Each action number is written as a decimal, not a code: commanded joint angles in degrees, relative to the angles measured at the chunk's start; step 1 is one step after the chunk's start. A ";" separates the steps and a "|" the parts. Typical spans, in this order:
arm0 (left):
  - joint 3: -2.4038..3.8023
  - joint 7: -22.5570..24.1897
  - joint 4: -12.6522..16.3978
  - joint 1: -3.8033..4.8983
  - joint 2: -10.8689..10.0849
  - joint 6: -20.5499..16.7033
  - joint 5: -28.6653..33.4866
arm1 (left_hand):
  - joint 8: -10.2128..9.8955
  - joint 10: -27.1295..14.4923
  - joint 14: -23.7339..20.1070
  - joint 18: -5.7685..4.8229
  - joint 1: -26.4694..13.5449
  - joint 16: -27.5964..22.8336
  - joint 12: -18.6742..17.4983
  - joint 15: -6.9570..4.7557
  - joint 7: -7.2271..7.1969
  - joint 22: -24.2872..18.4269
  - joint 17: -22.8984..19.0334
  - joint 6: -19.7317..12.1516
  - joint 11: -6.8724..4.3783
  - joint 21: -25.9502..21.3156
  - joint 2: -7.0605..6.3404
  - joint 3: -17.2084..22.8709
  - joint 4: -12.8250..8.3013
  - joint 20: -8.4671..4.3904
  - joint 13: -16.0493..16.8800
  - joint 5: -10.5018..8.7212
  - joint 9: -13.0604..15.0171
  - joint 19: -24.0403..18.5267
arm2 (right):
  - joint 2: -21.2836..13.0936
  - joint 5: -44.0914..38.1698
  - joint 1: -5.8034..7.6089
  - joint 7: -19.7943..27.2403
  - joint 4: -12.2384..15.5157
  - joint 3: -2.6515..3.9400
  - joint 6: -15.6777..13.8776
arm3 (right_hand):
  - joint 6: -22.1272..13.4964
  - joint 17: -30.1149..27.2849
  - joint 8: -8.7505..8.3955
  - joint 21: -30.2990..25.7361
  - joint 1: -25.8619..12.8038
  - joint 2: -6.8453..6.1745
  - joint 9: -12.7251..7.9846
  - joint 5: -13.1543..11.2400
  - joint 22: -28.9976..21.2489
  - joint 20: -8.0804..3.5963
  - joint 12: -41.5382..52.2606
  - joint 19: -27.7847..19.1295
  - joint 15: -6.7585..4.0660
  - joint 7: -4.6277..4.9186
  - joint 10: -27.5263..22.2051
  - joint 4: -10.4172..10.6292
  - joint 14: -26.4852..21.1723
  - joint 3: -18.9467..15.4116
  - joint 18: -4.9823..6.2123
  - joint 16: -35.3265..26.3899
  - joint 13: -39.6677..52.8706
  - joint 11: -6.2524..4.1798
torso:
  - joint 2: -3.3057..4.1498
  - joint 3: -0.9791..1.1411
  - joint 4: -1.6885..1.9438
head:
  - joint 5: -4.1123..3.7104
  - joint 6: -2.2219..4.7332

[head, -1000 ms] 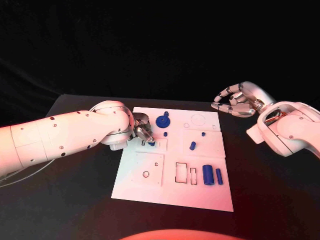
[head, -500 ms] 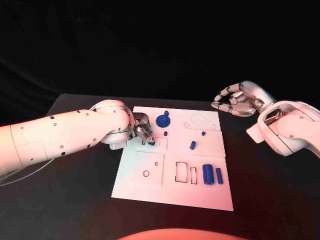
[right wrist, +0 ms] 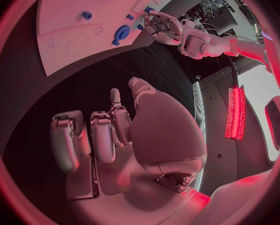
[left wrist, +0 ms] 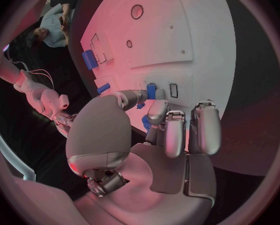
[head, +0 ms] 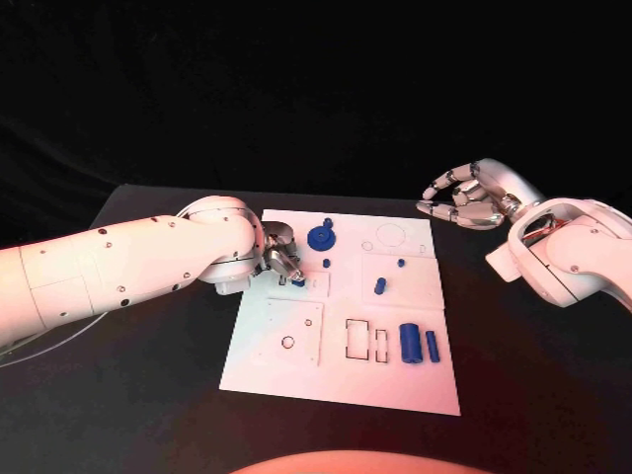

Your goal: Assemble the parts on the task board

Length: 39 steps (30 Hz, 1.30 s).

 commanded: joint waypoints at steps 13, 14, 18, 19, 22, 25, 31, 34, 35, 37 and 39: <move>-0.11 -1.45 -1.34 -0.12 1.39 3.97 -0.02 | 0.08 0.11 5.95 -0.45 0.15 0.22 -0.38 -0.43 -0.84 -0.02 14.71 1.41 0.09 0.19 0.29 9.01 -9.17 -0.04 -0.54 0.53 4.96 0.26 | -0.18 -0.55 -0.04 0.33 0.39 0.00 0.18 | -0.36 10.28 0.21 -0.32 -0.62 -0.14 0.07 0.36 13.93 -0.51 -0.08 4.89 -0.43 -0.01 0.12 0.06 4.95 0.27 -0.36 -0.36 4.04 -0.26 | -0.06 0.00 0.03 | 0.00 -0.37; -0.11 -1.47 -1.41 -0.12 1.47 4.13 -0.01 | 0.07 0.07 5.96 -0.45 -0.04 0.24 -0.48 -0.42 -0.85 -0.02 14.75 1.43 0.10 0.19 0.28 8.94 -9.07 -0.03 -0.66 0.53 4.98 0.26 | -0.19 -0.55 -0.04 0.33 0.40 0.01 0.18 | -0.36 10.28 0.21 -0.32 -0.62 -0.14 0.07 0.36 13.93 -0.51 -0.08 4.89 -0.43 -0.01 0.12 0.06 4.95 0.27 -0.36 -0.36 4.04 -0.26 | -0.06 -0.01 0.03 | 0.00 -0.39; -0.11 -1.60 -1.77 -0.12 1.83 4.72 0.09 | 0.09 0.25 5.94 -0.45 -0.41 0.20 -0.37 -0.44 -0.92 0.00 14.69 1.50 0.06 0.19 0.28 8.76 -8.88 0.00 -0.52 0.50 5.05 0.26 | -0.23 -0.55 -0.04 0.34 0.46 0.01 0.15 | -0.36 10.28 0.21 -0.32 -0.62 -0.14 0.07 0.36 13.93 -0.51 -0.08 4.89 -0.43 -0.01 0.12 0.06 4.95 0.27 -0.36 -0.36 4.04 -0.26 | -0.07 0.02 0.04 | -0.03 -0.42; -0.12 -1.63 -1.86 -0.12 1.90 4.82 0.11 | 0.11 0.35 5.93 -0.45 -0.67 0.19 -0.34 -0.46 -1.00 -0.02 14.65 1.57 0.01 0.18 0.35 8.65 -8.72 0.00 -0.47 0.49 5.10 0.24 | -0.24 -0.55 -0.04 0.34 0.47 0.01 0.14 | -0.36 10.28 0.21 -0.32 -0.62 -0.14 0.07 0.36 13.93 -0.51 -0.08 4.89 -0.43 -0.01 0.12 0.06 4.95 0.27 -0.36 -0.36 4.04 -0.26 | -0.07 0.02 0.04 | -0.04 -0.42; -0.12 -1.68 -2.06 -0.12 2.03 5.00 0.14 | 0.16 0.53 5.94 -0.44 -1.05 0.20 -0.24 -0.53 -1.13 -0.03 14.67 1.69 -0.08 0.16 0.44 8.49 -8.49 -0.01 -0.36 0.47 5.18 0.22 | -0.30 -0.55 -0.04 0.34 0.53 0.01 0.13 | -0.36 10.28 0.21 -0.32 -0.62 -0.14 0.07 0.36 13.93 -0.51 -0.08 4.89 -0.43 -0.01 0.12 0.06 4.95 0.27 -0.36 -0.36 4.04 -0.26 | -0.06 0.01 0.04 | -0.05 -0.51; -0.12 -1.71 -2.19 -0.12 2.09 5.04 0.18 | 0.19 0.67 5.94 -0.42 -1.34 0.20 -0.16 -0.59 -1.24 -0.11 14.68 1.77 -0.16 0.12 0.52 8.37 -8.32 -0.03 -0.27 0.45 5.24 0.18 | -0.37 -0.55 -0.04 0.33 0.60 0.01 0.12 | -0.38 10.22 0.30 -0.40 -0.97 -0.16 0.17 0.44 13.88 -0.51 -0.12 4.83 -0.43 -0.04 0.10 0.02 4.94 0.29 -0.34 -0.39 3.99 -0.28 | -0.05 0.01 0.04 | -0.07 -0.52; -0.12 -1.71 -2.31 -0.12 2.15 4.79 0.36 | 0.21 0.82 5.94 -0.44 -2.24 0.20 -0.29 -0.77 -1.54 0.01 14.67 1.89 -0.38 0.15 0.48 7.78 -7.86 -0.13 -0.47 0.31 5.39 0.24 | -0.48 -0.55 -0.04 0.35 0.67 0.01 0.04 | -0.38 10.22 0.30 -0.40 -0.97 -0.16 0.17 0.44 13.88 -0.51 -0.12 4.83 -0.43 -0.04 0.10 0.02 4.94 0.29 -0.34 -0.39 3.99 -0.28 | -0.06 0.01 0.07 | -0.17 -0.50; -0.12 -1.70 -2.34 -0.12 2.17 4.62 0.44 | 0.06 0.94 5.95 -0.44 -3.54 0.22 -0.36 -0.97 -1.95 0.01 14.71 1.95 -0.69 0.11 0.24 6.42 -7.00 -0.28 -0.56 -0.06 5.46 0.24 | -0.49 -0.55 -0.04 0.38 0.68 0.01 -0.03 | -0.39 10.09 0.32 -0.46 -1.04 -0.18 0.19 0.44 13.83 -0.51 -0.17 4.79 -0.44 -0.04 0.06 0.02 4.91 0.29 -0.32 -0.43 3.94 -0.29 | -0.07 0.01 0.07 | -0.19 -0.45; -0.12 -1.69 -2.35 -0.12 2.17 4.56 0.47 | 0.00 0.96 5.96 -0.45 -3.88 0.24 -0.37 -1.03 -2.05 0.05 14.75 2.01 -0.74 0.11 0.19 6.06 -6.74 -0.34 -0.56 -0.13 5.45 0.26 | -0.50 -0.55 -0.04 0.40 0.68 0.01 -0.05 | -0.39 10.09 0.32 -0.46 -1.04 -0.18 0.19 0.44 13.83 -0.51 -0.17 4.79 -0.44 -0.04 0.06 0.02 4.91 0.29 -0.32 -0.43 3.94 -0.29 | -0.08 0.01 0.07 | -0.20 -0.44; -0.12 -1.67 -2.36 -0.12 2.18 4.46 0.50 | -0.27 1.00 5.96 -0.46 -5.15 0.24 -0.35 -1.20 -2.26 0.11 14.74 2.38 -0.95 0.10 -0.04 4.65 -5.67 -0.49 -0.52 -0.43 5.30 0.30 | -0.51 -0.55 -0.04 0.41 0.67 0.01 -0.08 | -0.40 10.07 0.32 -0.45 -1.11 -0.20 0.20 0.43 13.84 -0.51 -0.19 4.80 -0.44 -0.04 0.05 0.03 4.90 0.27 -0.32 -0.44 3.93 -0.28 | -0.08 -0.01 0.09 | -0.17 -0.46; -0.12 -1.65 -2.37 -0.12 2.18 4.30 0.58 | -0.69 1.06 5.96 -0.47 -7.45 0.25 -0.25 -1.22 -2.32 0.08 14.76 3.04 -0.92 0.04 -0.38 2.32 -3.50 -0.60 -0.40 -0.88 4.99 0.31 | -0.52 -0.55 -0.03 0.44 0.66 0.01 -0.13 | -0.42 10.07 0.33 -0.50 -1.21 -0.21 0.22 0.42 13.80 -0.51 -0.22 4.76 -0.44 -0.03 0.01 0.05 4.90 0.26 -0.31 -0.44 3.89 -0.28 | -0.08 -0.01 0.10 | -0.16 -0.46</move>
